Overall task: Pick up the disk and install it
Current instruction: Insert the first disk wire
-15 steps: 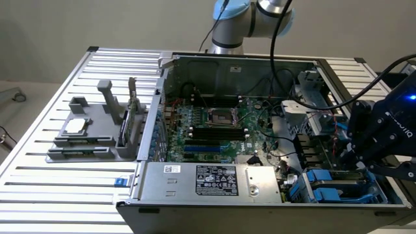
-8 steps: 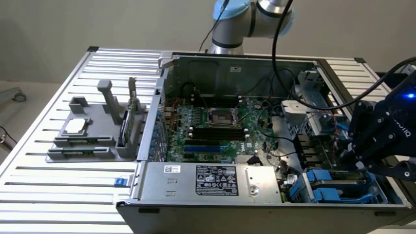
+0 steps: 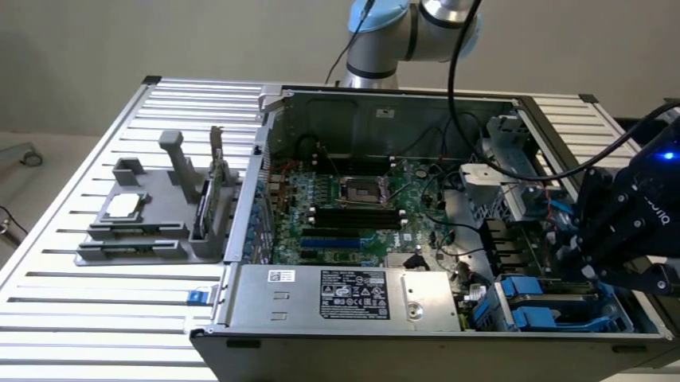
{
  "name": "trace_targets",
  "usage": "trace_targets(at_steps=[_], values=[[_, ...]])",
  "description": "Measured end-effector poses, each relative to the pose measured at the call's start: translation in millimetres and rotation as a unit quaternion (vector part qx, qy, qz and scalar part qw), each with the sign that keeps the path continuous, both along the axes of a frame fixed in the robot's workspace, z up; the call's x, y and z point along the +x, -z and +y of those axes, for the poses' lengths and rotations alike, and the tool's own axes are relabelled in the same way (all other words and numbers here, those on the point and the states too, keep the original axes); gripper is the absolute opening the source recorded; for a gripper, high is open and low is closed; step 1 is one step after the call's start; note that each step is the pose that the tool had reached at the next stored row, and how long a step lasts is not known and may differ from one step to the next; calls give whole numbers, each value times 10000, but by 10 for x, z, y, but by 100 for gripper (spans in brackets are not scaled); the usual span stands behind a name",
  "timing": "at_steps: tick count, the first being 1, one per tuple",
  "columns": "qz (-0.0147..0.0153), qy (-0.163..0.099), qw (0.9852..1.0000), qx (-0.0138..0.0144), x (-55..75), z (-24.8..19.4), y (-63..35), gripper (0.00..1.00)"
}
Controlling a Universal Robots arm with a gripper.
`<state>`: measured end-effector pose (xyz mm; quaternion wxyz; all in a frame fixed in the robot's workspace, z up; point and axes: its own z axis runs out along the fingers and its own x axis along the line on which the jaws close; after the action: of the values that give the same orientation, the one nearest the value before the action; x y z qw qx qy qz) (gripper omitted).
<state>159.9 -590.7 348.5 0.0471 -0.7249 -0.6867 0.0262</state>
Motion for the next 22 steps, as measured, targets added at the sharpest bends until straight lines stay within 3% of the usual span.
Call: trace_targets(at_steps=[7,10,12,14,19,22], values=[[24,101,9998,-146,9,11,17,16],[24,102,9998,-151,9,11,17,16],[26,102,9998,-169,9,19,16,16],[38,101,9997,-199,11,45,19,16],[84,101,9996,-269,30,159,23,16],[102,100,9995,-298,82,189,26,16]])
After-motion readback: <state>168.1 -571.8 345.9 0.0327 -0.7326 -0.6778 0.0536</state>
